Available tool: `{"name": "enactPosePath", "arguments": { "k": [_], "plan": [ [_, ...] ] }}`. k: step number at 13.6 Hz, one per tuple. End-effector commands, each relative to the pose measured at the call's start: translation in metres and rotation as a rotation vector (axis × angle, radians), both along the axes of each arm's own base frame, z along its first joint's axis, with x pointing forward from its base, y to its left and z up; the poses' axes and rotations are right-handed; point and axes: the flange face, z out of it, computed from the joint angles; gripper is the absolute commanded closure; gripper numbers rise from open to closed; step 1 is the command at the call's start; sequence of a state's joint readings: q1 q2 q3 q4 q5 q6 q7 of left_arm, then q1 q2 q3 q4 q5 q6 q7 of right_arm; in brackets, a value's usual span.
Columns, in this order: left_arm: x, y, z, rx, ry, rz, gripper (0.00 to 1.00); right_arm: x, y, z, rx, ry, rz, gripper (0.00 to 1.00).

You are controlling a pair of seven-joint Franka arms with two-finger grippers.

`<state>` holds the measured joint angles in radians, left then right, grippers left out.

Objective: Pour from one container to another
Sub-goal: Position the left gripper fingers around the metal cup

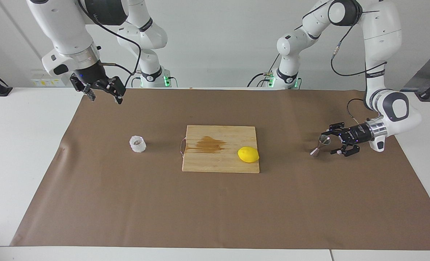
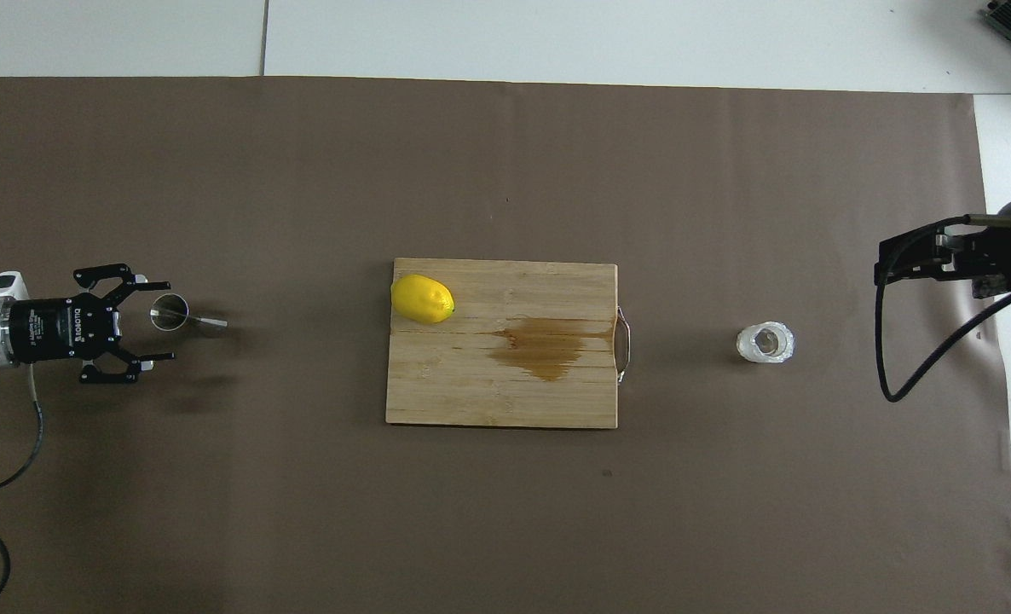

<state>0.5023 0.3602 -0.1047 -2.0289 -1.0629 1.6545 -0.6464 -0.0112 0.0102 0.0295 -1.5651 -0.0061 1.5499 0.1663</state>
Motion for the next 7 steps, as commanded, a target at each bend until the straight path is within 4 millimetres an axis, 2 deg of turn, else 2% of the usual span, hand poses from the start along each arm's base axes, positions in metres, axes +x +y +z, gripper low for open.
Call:
{"name": "enactPosePath", "arguments": {
  "k": [1,7],
  "plan": [
    [-0.0166,-0.0019,0.0005,-0.003,0.001,0.041,0.0,-0.0056,-0.0014,0.0003,-0.007,0.005,-0.012,0.0],
    [-0.0255,-0.0049,-0.0073,-0.04,0.018,0.096,0.0,-0.0056,-0.0023,0.0003,-0.007,0.005,-0.013,0.0]
  ]
}}
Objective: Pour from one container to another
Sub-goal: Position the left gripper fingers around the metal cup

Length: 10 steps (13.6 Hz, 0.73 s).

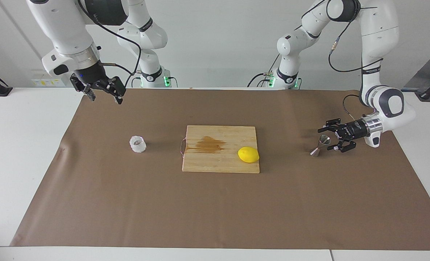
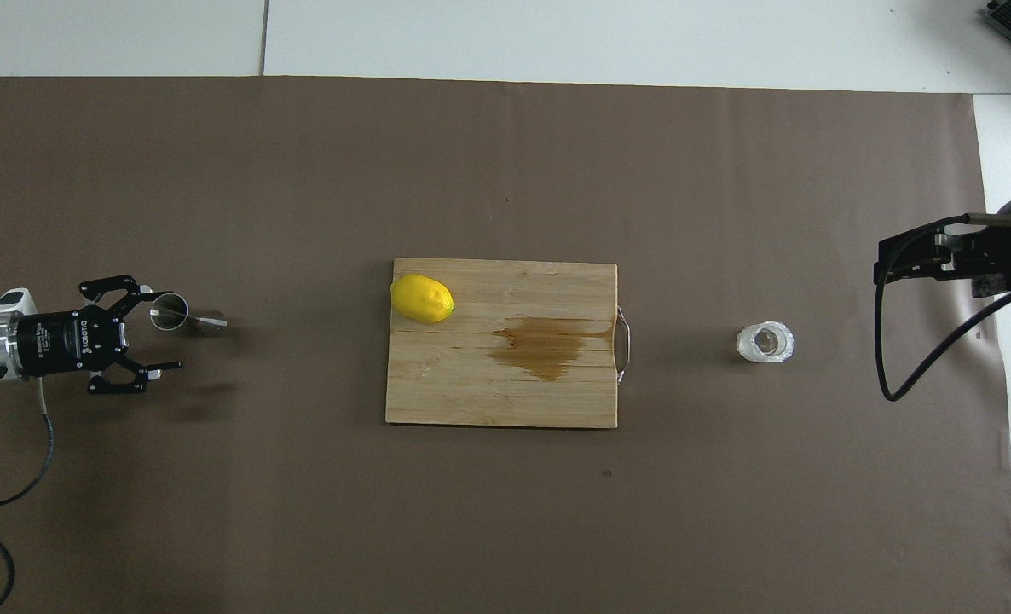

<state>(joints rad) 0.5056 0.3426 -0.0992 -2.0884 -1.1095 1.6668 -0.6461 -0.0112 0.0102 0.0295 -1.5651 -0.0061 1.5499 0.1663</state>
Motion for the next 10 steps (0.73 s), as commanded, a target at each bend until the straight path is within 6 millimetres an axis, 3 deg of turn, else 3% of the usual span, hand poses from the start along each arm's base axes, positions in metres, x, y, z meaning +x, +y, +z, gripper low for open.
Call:
{"name": "enactPosePath", "arguments": {
  "k": [1,10],
  "plan": [
    [-0.0135,-0.0036,0.0013,-0.015,-0.005,0.057,0.0,-0.0056,-0.0023,0.0003,-0.007,0.005,-0.013,0.0],
    [-0.0088,-0.0108,0.0062,-0.027,-0.021,0.07,0.0,-0.0056,-0.0014,0.0003,-0.007,0.005,-0.012,0.0]
  ]
}}
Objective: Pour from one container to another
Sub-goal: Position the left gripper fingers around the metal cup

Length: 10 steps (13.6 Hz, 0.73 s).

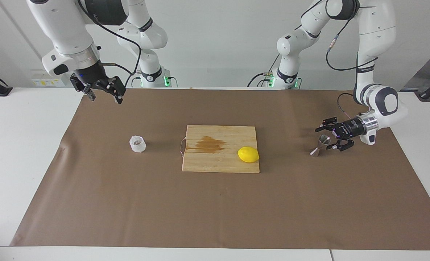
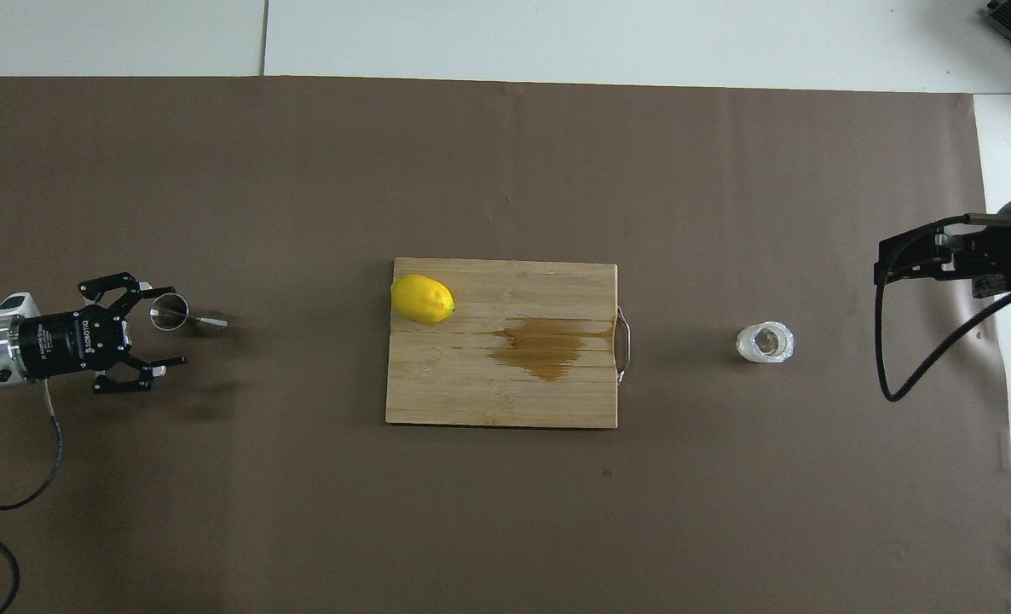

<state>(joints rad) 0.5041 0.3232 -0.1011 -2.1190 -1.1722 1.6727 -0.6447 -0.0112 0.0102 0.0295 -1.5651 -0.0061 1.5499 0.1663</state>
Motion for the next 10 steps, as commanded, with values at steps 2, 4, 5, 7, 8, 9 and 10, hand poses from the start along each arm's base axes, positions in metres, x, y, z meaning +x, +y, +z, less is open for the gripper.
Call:
{"name": "enactPosePath", "arguments": {
  "k": [2,4,5,7,8,9,10],
  "plan": [
    [-0.0057,-0.0055,0.0031,0.012,-0.015,0.026,0.0,-0.0056,-0.0023,0.0003,-0.007,0.005,-0.013,0.0],
    [-0.0053,-0.0064,0.0024,0.016,-0.015,0.029,0.0,-0.0056,-0.0023,0.0003,-0.007,0.005,-0.013,0.0],
    [-0.0051,-0.0069,0.0014,0.018,-0.012,0.03,0.0,-0.0056,-0.0015,0.0003,-0.007,0.005,-0.012,0.0],
    [-0.0042,-0.0103,0.0012,0.019,-0.013,0.033,0.0,-0.0056,-0.0023,0.0003,-0.007,0.005,-0.013,0.0],
    [-0.0055,-0.0114,-0.0007,0.008,-0.01,0.043,0.0,-0.0056,-0.0023,0.0003,-0.007,0.005,-0.013,0.0],
    [-0.0052,-0.0114,-0.0005,0.006,-0.012,0.046,0.0,-0.0056,-0.0023,0.0003,-0.007,0.005,-0.013,0.0],
    [-0.0054,-0.0124,-0.0009,0.004,-0.011,0.045,0.0,-0.0056,-0.0023,0.0003,-0.007,0.005,-0.013,0.0]
  ]
}}
